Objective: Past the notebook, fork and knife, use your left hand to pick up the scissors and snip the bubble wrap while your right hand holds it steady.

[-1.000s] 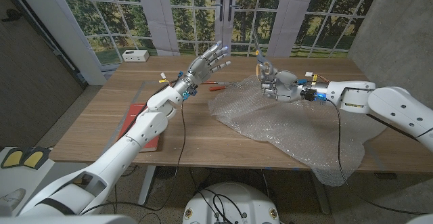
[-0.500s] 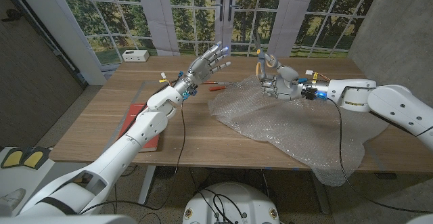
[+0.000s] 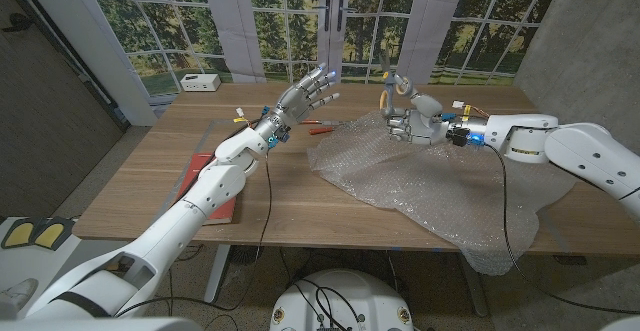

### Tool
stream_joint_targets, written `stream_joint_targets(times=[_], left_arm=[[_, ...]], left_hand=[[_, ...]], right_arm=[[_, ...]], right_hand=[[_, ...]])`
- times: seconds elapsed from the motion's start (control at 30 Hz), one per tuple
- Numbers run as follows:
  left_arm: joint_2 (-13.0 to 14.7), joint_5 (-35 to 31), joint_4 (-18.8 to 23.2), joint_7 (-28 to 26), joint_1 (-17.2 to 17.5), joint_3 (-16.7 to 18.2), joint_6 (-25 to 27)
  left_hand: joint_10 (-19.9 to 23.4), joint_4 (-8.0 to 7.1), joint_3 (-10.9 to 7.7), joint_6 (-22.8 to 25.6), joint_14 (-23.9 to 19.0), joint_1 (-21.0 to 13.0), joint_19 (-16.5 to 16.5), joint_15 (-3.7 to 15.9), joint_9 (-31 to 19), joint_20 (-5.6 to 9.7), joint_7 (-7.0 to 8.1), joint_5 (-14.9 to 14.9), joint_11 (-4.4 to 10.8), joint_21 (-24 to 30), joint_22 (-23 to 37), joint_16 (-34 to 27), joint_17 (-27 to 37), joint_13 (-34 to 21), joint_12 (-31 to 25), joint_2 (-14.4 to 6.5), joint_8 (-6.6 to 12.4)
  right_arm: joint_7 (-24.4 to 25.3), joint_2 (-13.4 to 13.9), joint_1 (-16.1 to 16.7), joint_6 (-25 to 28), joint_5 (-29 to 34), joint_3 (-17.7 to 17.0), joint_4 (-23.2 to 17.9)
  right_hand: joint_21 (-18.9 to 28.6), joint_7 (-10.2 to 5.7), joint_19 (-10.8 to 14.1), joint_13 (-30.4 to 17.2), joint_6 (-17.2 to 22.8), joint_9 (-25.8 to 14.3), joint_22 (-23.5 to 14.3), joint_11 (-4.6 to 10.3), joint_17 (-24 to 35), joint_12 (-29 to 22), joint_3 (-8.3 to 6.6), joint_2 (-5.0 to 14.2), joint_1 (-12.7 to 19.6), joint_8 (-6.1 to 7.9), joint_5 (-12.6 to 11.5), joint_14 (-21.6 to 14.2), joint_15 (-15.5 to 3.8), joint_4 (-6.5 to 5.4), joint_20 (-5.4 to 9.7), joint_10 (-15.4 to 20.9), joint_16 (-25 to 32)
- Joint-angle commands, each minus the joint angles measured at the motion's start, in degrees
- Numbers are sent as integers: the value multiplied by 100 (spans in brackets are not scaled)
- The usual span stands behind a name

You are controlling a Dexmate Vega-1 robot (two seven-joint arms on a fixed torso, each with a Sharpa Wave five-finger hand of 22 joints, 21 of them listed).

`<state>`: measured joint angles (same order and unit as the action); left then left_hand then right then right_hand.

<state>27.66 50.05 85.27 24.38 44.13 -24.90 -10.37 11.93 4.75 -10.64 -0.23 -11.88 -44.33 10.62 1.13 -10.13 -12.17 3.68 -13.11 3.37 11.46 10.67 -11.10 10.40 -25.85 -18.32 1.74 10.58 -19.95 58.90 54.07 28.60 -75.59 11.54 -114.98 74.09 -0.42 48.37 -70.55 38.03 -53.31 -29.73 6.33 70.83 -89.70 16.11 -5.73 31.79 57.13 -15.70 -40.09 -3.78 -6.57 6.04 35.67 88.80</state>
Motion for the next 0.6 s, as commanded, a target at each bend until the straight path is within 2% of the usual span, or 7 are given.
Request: stream_joint_targets(times=[0.03,0.3,0.47,0.6], left_arm=[[123,-29,-4,54,-50,7,112],[309,-215,83,-44,-52,14,151],[590,-612,303,-248,-55,8,113],[742,-800,322,-282,-125,-34,177]], left_hand=[[55,53,-17,-1,-7,18,-35,-18,-15,-7,-48,32,-7,22,0,-34,10,-3,25,-63,22],[76,64,-17,90,-30,26,-36,-18,-14,-7,-50,52,-11,22,-1,-42,9,14,38,-69,57],[116,83,-22,297,-133,40,-44,-24,-14,-6,-107,78,-7,20,-1,-77,10,43,58,-86,119],[150,88,-20,344,-178,51,-40,-19,-15,-6,-132,87,1,22,-1,-89,10,53,57,-85,128]], right_arm=[[110,92,120,-92,40,-126,-132],[180,115,293,-150,-50,-247,-221],[193,129,386,-190,-64,-293,-275],[238,136,475,-209,-111,-346,-319]], right_hand=[[15,120,-19,8,35,-19,32,-43,10,35,72,6,-85,-26,-57,49,-806,-33,-3,21,39],[41,130,-57,-2,0,-14,38,-48,11,35,82,72,-23,-44,-114,85,-809,-36,-17,-21,46],[55,140,-68,117,5,1,51,-39,11,123,99,91,11,-54,-144,99,-811,-36,-22,-4,50],[66,123,-77,127,-2,2,60,-64,10,140,98,120,55,-57,-166,106,-812,-30,-24,0,53]])
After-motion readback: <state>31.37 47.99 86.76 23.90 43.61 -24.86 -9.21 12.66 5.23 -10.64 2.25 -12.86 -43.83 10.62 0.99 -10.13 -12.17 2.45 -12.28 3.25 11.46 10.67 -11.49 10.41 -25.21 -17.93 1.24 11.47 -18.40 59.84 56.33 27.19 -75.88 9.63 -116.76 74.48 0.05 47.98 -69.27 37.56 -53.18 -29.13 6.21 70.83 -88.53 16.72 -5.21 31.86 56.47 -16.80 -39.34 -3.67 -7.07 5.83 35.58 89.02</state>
